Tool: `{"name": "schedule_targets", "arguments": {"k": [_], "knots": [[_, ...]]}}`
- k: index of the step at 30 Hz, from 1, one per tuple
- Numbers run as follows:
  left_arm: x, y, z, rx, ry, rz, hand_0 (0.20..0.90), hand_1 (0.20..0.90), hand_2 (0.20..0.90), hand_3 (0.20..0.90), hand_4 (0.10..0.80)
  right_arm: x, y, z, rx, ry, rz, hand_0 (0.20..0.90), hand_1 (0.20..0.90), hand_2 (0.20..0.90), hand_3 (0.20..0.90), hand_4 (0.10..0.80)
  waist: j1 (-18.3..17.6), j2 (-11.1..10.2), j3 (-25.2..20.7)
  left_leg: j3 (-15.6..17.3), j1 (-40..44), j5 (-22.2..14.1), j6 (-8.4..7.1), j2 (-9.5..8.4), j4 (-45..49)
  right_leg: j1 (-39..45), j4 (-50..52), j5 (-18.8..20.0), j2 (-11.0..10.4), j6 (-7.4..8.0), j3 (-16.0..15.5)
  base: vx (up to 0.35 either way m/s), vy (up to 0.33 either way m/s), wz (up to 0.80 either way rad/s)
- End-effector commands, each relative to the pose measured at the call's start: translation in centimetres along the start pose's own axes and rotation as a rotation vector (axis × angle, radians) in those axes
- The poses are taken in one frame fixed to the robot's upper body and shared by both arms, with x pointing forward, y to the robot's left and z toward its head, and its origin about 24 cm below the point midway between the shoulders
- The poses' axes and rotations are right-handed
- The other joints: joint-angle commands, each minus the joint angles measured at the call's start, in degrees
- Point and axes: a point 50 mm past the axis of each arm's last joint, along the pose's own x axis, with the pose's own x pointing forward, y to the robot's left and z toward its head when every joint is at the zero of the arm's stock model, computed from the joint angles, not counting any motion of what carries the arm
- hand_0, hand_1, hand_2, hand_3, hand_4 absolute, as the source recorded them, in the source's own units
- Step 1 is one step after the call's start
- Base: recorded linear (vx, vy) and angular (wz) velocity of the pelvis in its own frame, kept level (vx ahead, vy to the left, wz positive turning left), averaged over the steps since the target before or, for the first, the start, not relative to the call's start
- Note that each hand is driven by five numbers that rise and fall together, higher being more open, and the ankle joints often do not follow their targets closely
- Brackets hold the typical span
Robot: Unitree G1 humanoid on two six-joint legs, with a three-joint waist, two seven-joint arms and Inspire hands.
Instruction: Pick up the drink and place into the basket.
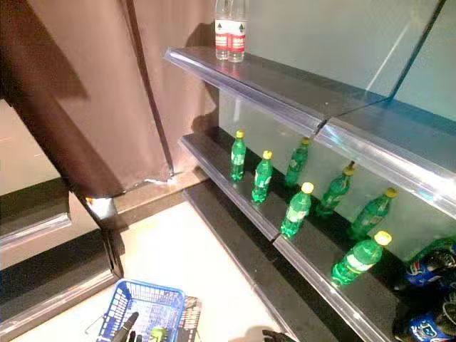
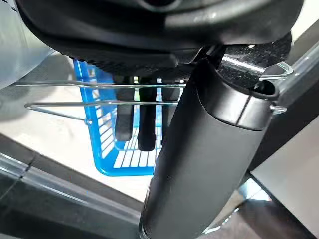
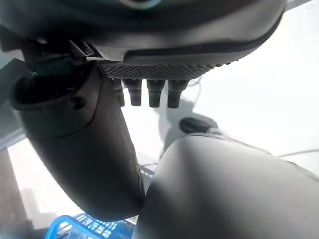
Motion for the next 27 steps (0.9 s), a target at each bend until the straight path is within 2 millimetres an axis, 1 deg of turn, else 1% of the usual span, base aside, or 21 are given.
{"name": "schedule_targets", "arguments": {"k": [1,5,11,18,23,26,27], "knots": [[1.0,-4.2,0.4,0.044,-0.025,-0.186,0.3,0.3,0.3,0.2,0.1,0.1,-1.4,2.0,-0.026,-0.043,-0.03,0.9,0.9,0.9,0.9,0.8,-0.25,-0.02,-0.82,0.13,-0.2,-2.59,-0.03,-3.15,1.31,1.7,2.24,-1.58,0.86,0.04,-3.57,0.0,0.0,0.0],[1.0,-4.4,0.7,0.028,-0.041,-0.199,0.3,0.3,0.3,0.2,0.1,0.1,-1.5,2.0,-0.025,-0.046,-0.029,0.9,0.9,0.9,0.9,0.8,-0.28,-0.09,-0.72,0.11,-0.15,-2.75,-0.01,-3.16,1.5,1.73,2.43,-1.71,0.88,0.01,-3.56,0.0,0.0,0.0],[1.0,-4.5,0.6,0.023,-0.048,-0.209,0.3,0.3,0.3,0.2,0.1,0.1,-1.5,2.1,-0.022,-0.049,-0.025,0.9,0.9,0.9,0.9,0.8,-0.2,-0.13,-0.65,0.06,-0.2,-2.76,0.01,-3.18,1.54,1.71,2.46,-1.69,0.88,0.03,-3.5,0.0,0.0,0.0],[1.0,-4.1,0.5,0.034,-0.037,-0.184,0.3,0.3,0.3,0.2,0.1,0.1,-1.4,2.1,0.015,-0.053,-0.018,0.9,0.9,0.9,0.9,0.8,-0.15,-0.26,-0.7,0.05,-0.05,-2.71,-0.01,-3.17,1.31,1.79,2.33,-1.61,0.94,0.05,-3.38,0.0,0.0,0.0],[0.9,-4.0,0.5,0.024,-0.035,-0.191,0.3,0.3,0.3,0.2,0.1,0.1,-1.6,2.5,0.126,-0.067,0.012,0.9,0.9,0.9,0.9,0.8,-0.07,-0.24,-0.74,0.17,-0.01,-2.75,-0.03,-3.13,1.3,1.76,2.37,-1.63,1.02,0.04,-3.24,0.0,0.0,0.0],[0.9,-4.0,0.5,0.035,-0.032,-0.197,0.3,0.3,0.3,0.2,0.1,0.1,-1.4,2.8,0.205,-0.085,0.062,0.9,0.9,0.9,0.9,0.8,0.05,-0.27,-0.7,0.15,0.09,-2.75,-0.01,-3.14,1.26,1.81,2.35,-1.58,1.08,0.01,-3.2,0.0,0.0,0.0],[0.9,-4.0,0.5,0.037,-0.03,-0.2,0.3,0.3,0.3,0.2,0.1,0.1,-1.4,3.3,0.286,-0.121,0.098,0.9,0.9,0.9,0.9,0.8,0.11,-0.27,-0.71,0.11,0.22,-2.76,-0.04,-3.14,1.22,1.96,2.26,-1.53,1.11,-0.01,-3.19,0.0,0.0,0.0]]}}
